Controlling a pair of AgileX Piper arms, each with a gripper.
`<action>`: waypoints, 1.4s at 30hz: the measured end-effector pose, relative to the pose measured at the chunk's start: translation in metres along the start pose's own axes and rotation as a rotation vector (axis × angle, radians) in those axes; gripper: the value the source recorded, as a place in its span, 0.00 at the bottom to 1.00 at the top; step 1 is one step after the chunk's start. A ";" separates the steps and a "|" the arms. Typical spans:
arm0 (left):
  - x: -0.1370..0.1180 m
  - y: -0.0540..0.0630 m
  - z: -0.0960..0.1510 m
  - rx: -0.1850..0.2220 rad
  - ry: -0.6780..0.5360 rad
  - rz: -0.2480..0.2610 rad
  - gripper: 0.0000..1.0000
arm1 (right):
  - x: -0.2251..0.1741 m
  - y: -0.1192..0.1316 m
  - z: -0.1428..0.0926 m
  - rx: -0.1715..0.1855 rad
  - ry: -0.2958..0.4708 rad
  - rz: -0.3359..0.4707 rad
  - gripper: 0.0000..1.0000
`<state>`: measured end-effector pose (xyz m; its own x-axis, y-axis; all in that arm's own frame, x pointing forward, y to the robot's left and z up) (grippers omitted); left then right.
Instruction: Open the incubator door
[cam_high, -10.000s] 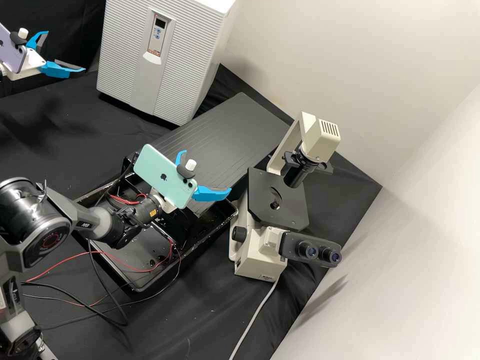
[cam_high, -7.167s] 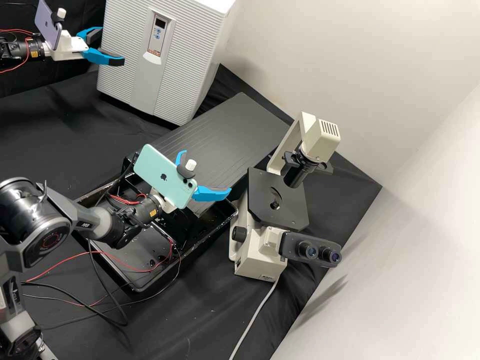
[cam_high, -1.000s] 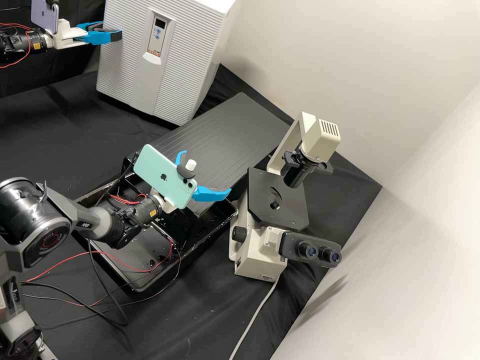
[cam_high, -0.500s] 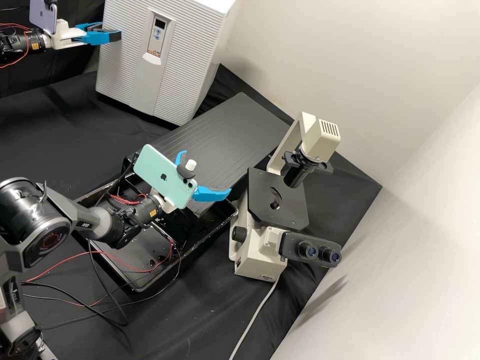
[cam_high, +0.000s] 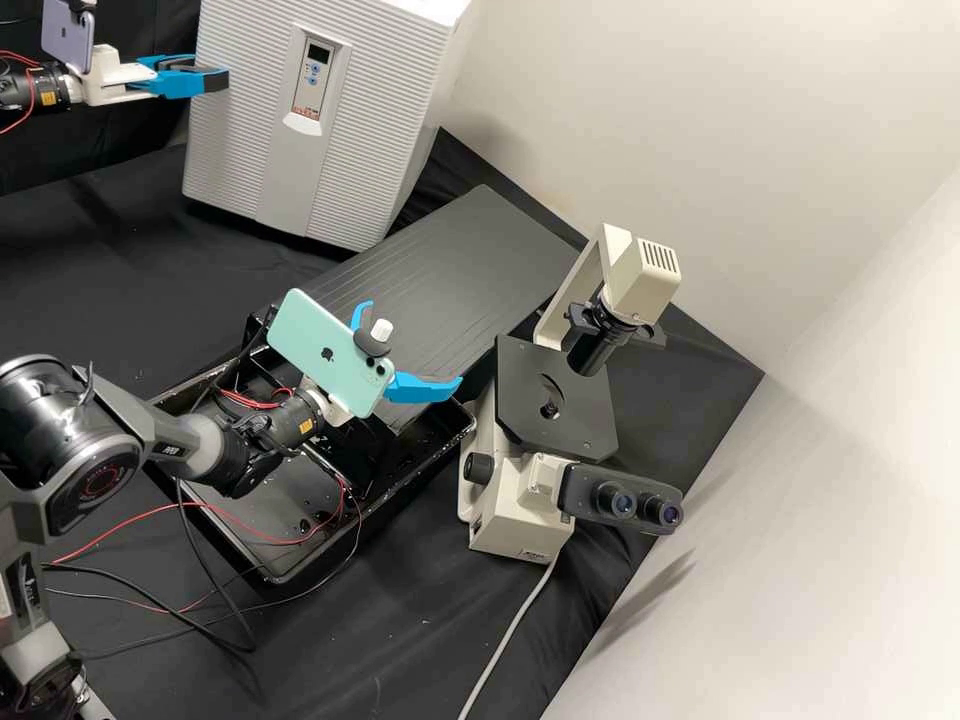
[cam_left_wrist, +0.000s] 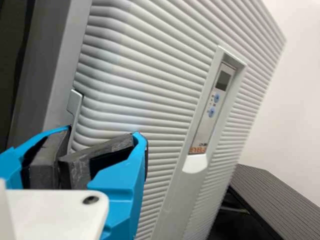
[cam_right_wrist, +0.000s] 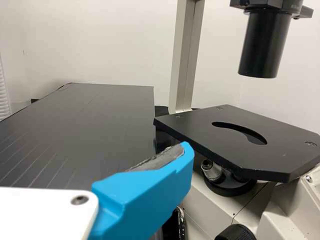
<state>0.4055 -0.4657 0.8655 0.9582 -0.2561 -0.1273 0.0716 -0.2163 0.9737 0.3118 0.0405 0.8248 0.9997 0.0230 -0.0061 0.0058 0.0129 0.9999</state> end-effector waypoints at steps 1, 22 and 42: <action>-0.004 -0.001 0.001 -0.004 0.001 -0.006 0.00 | 0.000 0.000 0.000 0.000 0.000 0.000 1.00; -0.088 -0.014 0.054 0.022 -0.108 -0.108 0.00 | 0.000 0.000 0.000 0.000 0.000 0.000 1.00; -0.092 -0.033 0.067 -0.128 -0.146 -0.170 0.00 | 0.000 0.000 0.000 0.000 0.000 0.000 1.00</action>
<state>0.2963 -0.4977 0.8330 0.8800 -0.3616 -0.3080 0.2715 -0.1492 0.9508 0.3118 0.0405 0.8248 0.9997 0.0230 -0.0061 0.0058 0.0129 0.9999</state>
